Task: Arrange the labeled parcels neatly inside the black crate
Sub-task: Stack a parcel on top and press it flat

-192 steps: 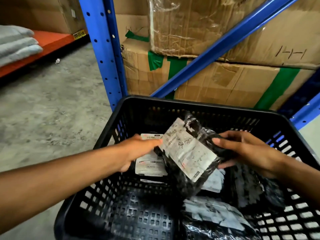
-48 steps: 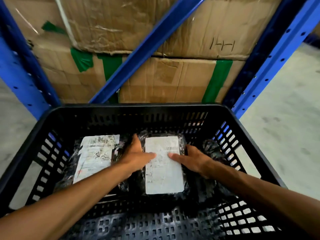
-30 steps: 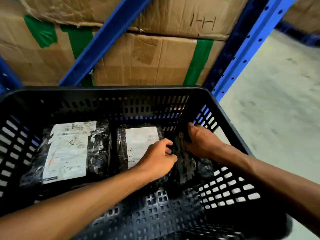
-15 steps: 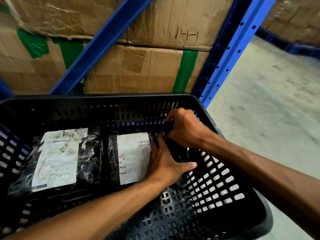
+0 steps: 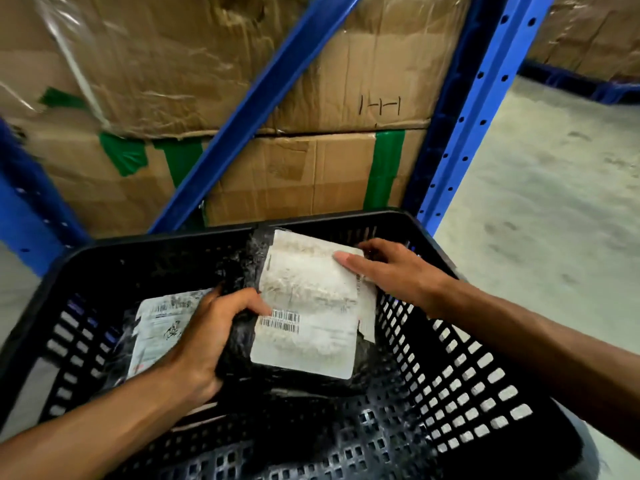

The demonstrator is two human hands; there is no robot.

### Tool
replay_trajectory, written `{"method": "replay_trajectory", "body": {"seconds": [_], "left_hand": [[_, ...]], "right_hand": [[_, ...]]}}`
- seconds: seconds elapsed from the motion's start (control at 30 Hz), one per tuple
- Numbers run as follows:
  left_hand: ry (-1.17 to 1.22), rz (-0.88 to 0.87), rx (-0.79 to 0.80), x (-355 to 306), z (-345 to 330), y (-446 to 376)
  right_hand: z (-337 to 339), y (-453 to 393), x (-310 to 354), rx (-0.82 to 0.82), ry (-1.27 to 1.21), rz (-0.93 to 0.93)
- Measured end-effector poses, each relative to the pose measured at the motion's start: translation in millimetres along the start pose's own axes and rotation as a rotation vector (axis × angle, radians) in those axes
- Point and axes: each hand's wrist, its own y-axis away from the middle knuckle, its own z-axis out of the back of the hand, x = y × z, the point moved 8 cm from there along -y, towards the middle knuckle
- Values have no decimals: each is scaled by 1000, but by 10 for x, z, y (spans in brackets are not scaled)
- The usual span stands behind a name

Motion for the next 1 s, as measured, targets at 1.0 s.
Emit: {"method": "replay_trajectory", "body": {"seconds": [1.0], "left_hand": [[-462, 38, -211, 182, 222, -266]], "right_hand": [[-599, 274, -494, 106, -271, -190]]}}
